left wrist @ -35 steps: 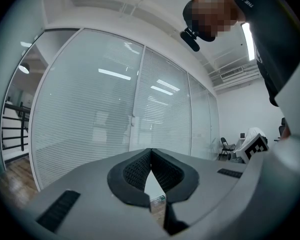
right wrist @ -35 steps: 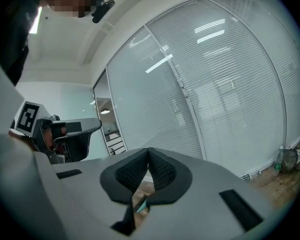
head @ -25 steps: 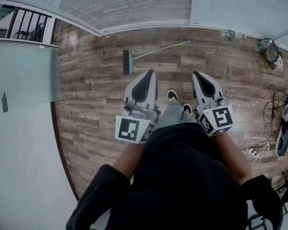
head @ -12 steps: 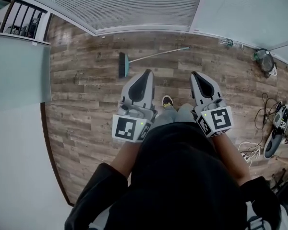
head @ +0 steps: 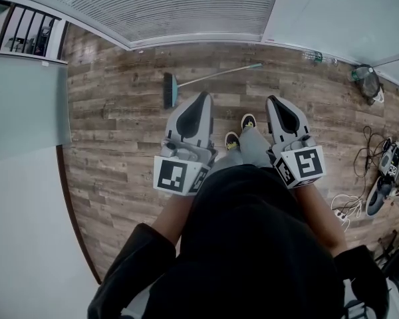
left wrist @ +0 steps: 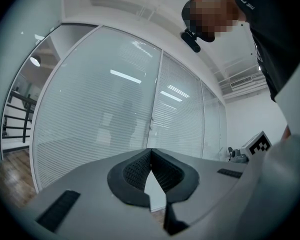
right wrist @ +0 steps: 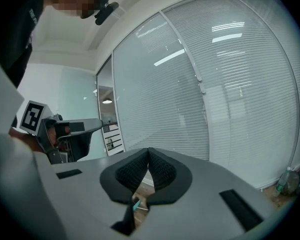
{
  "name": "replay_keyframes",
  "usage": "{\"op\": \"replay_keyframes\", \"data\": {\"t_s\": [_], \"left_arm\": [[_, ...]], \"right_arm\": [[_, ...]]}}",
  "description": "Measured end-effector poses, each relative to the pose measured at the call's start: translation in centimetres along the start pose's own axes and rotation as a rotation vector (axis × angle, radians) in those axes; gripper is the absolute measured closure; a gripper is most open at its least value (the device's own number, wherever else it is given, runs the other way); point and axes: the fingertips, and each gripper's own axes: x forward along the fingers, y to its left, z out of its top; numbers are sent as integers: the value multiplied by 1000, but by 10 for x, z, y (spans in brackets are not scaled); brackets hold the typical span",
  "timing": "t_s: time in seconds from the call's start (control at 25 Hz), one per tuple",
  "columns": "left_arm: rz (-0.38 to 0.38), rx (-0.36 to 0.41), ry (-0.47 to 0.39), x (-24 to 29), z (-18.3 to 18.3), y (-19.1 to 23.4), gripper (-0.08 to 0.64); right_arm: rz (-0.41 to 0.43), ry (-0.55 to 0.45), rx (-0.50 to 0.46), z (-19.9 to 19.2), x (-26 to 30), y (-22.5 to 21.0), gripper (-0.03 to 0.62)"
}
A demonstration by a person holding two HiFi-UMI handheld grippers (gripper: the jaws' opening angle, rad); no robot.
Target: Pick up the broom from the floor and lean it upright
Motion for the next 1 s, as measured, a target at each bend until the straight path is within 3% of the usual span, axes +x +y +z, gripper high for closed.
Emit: {"op": "replay_keyframes", "data": {"t_s": [0.36,0.68,1.0], "left_arm": [[-7,-7,54,58,0,-3,543],[-40,44,66,131,12,-9,543],[-48,78,80,163,8,-17,543]], "right_arm": [[-34,18,56,8,22,-56,577],[-51,-4,74,19,50,-125,577],[-1,7,81,18,77,-142,577]]}}
